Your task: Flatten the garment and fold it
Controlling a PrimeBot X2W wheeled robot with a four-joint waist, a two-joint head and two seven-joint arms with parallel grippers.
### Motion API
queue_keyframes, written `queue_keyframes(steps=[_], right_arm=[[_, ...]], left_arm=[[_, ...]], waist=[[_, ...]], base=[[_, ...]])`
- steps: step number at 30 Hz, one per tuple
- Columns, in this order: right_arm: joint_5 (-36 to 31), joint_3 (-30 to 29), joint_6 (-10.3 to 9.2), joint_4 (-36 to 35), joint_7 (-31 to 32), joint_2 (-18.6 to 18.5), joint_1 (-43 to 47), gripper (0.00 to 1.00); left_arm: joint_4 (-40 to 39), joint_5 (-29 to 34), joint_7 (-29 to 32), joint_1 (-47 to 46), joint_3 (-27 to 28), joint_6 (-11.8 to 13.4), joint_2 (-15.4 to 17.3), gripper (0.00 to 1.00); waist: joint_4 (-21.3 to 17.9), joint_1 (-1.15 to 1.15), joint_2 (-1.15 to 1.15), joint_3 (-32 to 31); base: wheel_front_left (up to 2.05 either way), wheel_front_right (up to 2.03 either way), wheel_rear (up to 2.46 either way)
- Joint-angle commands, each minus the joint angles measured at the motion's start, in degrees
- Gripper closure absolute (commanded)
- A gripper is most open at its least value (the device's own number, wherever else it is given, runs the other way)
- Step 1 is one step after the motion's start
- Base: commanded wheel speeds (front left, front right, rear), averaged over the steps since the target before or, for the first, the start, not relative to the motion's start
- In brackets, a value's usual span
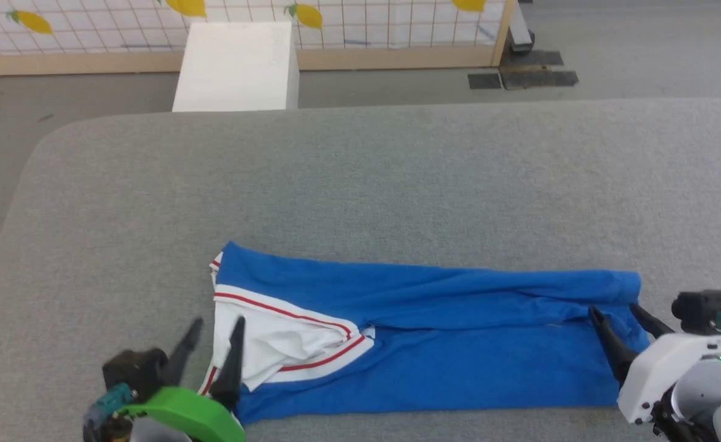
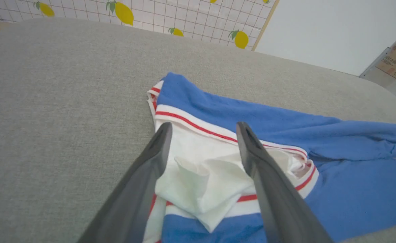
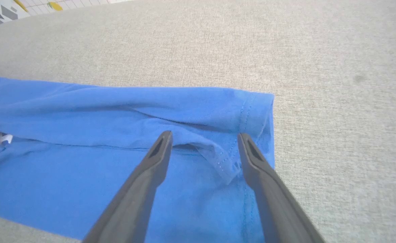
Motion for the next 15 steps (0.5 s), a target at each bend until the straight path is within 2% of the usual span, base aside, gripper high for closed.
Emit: queue_keyframes(steps=[1,4,7,15], right_arm=[[-0.7,-0.9,-0.09,-1.5,-1.8,0.9,1.2,0.00],[-1.7,-3.5,-0.09,-3.8,-5.2,3.1,3.0,0.00],[-2.7,-5.9,-0.09,-5.0,-7.5,5.1,3.8,0.00],[-4.4,-11.1,-0.09,-4.5,-7.9,10.1,2.7,0.00]], left_arm=[[0.2,1.6,-1.2,-1.8,1.0,0.8,-0.5,0.00],[0.5,5.1,-2.7,-3.7,3.5,2.0,-1.6,0.00],[-0.5,9.3,-2.9,-5.8,7.0,2.1,-3.3,0.00],[-1.2,19.3,-2.9,-6.9,17.5,-1.9,-10.1,0.00]], waist=[[1.0,0.00,0.29,-1.1],[1.4,0.00,0.29,-1.8],[1.7,0.00,0.29,-2.2],[1.4,0.00,0.29,-2.6]], base=[[0.00,0.00,0.00],[0.00,0.00,0.00],[0.00,0.00,0.00],[0.00,0.00,0.00]])
